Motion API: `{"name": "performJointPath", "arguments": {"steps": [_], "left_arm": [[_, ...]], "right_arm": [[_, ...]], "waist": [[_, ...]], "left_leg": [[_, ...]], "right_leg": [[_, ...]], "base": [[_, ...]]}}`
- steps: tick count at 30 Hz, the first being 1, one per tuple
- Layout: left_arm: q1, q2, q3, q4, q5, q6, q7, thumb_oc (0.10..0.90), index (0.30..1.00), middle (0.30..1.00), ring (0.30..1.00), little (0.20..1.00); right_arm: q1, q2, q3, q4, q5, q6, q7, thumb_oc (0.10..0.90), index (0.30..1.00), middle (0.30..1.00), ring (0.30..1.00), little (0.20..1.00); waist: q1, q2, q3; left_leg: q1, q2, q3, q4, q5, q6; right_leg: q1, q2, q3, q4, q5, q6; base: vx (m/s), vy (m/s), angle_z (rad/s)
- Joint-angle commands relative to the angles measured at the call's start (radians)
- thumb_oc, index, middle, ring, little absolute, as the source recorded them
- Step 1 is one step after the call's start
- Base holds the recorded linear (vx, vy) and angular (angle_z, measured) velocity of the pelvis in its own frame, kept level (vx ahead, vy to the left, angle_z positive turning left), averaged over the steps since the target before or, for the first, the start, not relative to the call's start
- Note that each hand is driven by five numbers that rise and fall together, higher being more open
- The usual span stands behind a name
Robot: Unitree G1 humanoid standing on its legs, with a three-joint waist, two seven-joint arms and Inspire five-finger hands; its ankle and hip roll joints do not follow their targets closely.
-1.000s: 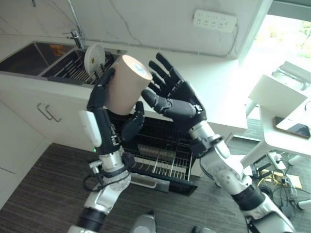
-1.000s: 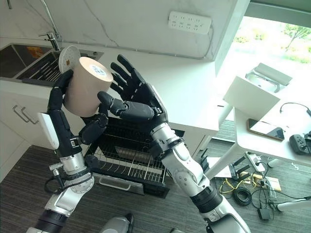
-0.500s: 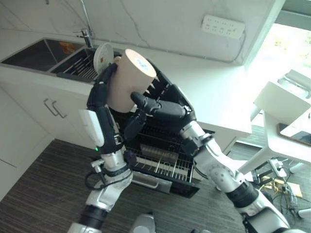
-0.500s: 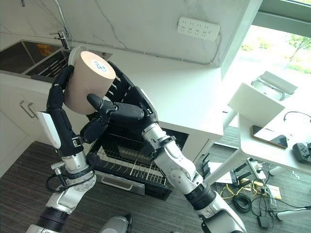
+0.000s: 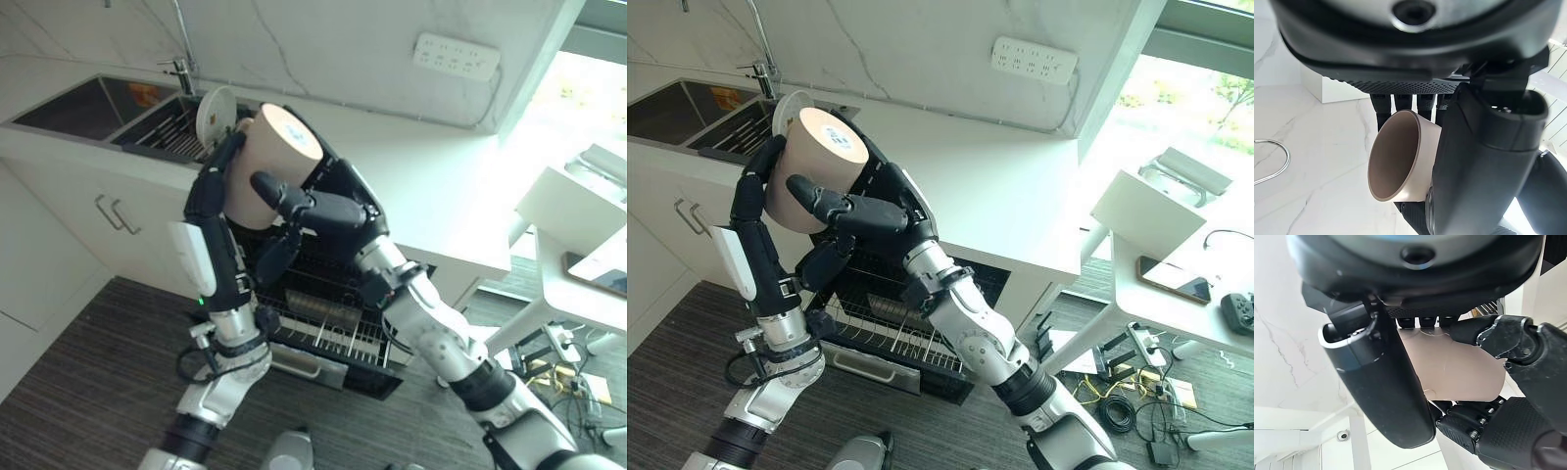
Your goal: Place the dishes in the dishwasher.
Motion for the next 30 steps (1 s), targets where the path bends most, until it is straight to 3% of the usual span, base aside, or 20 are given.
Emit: {"name": "performJointPath", "arguments": {"steps": [1,8,9,11,18,23,25,26,30], "left_arm": [[-0.118,0.004,-0.069,-0.007,-0.002,-0.069,0.020,0.400,0.300,0.300,0.300,0.300],[-0.117,0.006,-0.089,0.016,-0.001,-0.092,0.023,0.400,0.300,0.300,0.300,0.300],[-0.118,0.006,-0.093,0.020,0.003,-0.095,0.026,0.400,0.300,0.300,0.300,0.300],[-0.119,0.006,-0.096,0.021,0.007,-0.101,0.022,0.400,0.300,0.300,0.300,0.300],[-0.129,0.012,-0.127,0.028,-0.004,-0.104,-0.029,0.400,0.300,0.300,0.300,0.300],[-0.139,0.018,-0.150,0.043,-0.038,-0.108,-0.080,0.400,0.300,0.300,0.300,0.300],[-0.144,0.020,-0.168,0.054,-0.094,-0.109,-0.178,0.621,0.632,0.632,0.632,0.632],[-0.148,0.021,-0.178,0.057,-0.117,-0.107,-0.212,0.800,0.900,0.900,0.900,0.900],[-0.161,0.026,-0.215,0.092,-0.198,-0.084,-0.243,0.800,0.900,0.900,0.900,0.900]], "right_arm": [[-0.172,0.063,-0.039,0.001,0.016,-0.084,0.017,0.800,0.900,0.900,0.900,0.900],[-0.190,0.068,-0.036,0.024,0.022,-0.063,0.013,0.800,0.900,0.900,0.900,0.900],[-0.191,0.069,-0.035,0.028,0.019,-0.060,0.013,0.560,0.540,0.540,0.540,0.540],[-0.192,0.071,-0.036,0.038,0.011,-0.053,0.014,0.400,0.300,0.300,0.300,0.300],[-0.203,0.078,-0.025,0.081,-0.028,-0.080,0.011,0.400,0.300,0.300,0.300,0.300],[-0.204,0.078,-0.030,0.096,-0.104,-0.154,-0.002,0.400,0.300,0.300,0.300,0.300],[-0.208,0.081,-0.034,0.097,-0.131,-0.194,-0.032,0.400,0.300,0.300,0.300,0.300],[-0.211,0.081,-0.037,0.096,-0.149,-0.212,-0.049,0.400,0.300,0.300,0.300,0.300],[-0.196,0.065,-0.082,0.079,-0.181,-0.318,-0.146,0.400,0.300,0.300,0.300,0.300]], "waist": [[0.027,-0.010,-0.068],[0.035,-0.011,-0.067],[0.036,-0.012,-0.066],[0.038,-0.012,-0.065],[0.044,-0.012,-0.063],[0.043,-0.008,-0.061],[0.043,-0.006,-0.060],[0.042,-0.004,-0.059],[0.023,0.010,-0.059]], "left_leg": [[0.060,0.055,-0.015,-0.014,-0.157,-0.042],[0.061,0.052,-0.018,-0.014,-0.156,-0.041],[0.061,0.052,-0.019,-0.014,-0.156,-0.040],[0.060,0.050,-0.021,-0.014,-0.155,-0.040],[0.061,0.050,-0.021,-0.014,-0.153,-0.039],[0.060,0.049,-0.018,-0.014,-0.153,-0.037],[0.060,0.048,-0.018,-0.014,-0.153,-0.036],[0.060,0.048,-0.018,-0.014,-0.153,-0.035],[0.065,0.051,-0.007,-0.014,-0.155,-0.033]], "right_leg": [[0.002,-0.082,0.001,-0.032,-0.043,0.075],[0.003,-0.086,-0.003,-0.032,-0.040,0.074],[0.003,-0.086,-0.004,-0.032,-0.040,0.074],[0.003,-0.086,-0.005,-0.032,-0.039,0.074],[0.005,-0.090,-0.010,-0.032,-0.035,0.074],[0.003,-0.093,-0.012,-0.032,-0.031,0.075],[0.002,-0.093,-0.011,-0.032,-0.031,0.075],[0.002,-0.092,-0.010,-0.032,-0.031,0.074],[-0.002,-0.085,0.003,-0.032,-0.031,0.072]], "base": [[0.00,0.000,0.00],[0.00,-0.002,0.02],[0.00,0.000,0.00],[0.00,-0.006,0.02],[-0.01,-0.005,0.09],[-0.01,-0.001,0.02],[0.00,0.000,0.00],[0.00,0.000,0.00],[0.00,0.006,-0.01]]}}
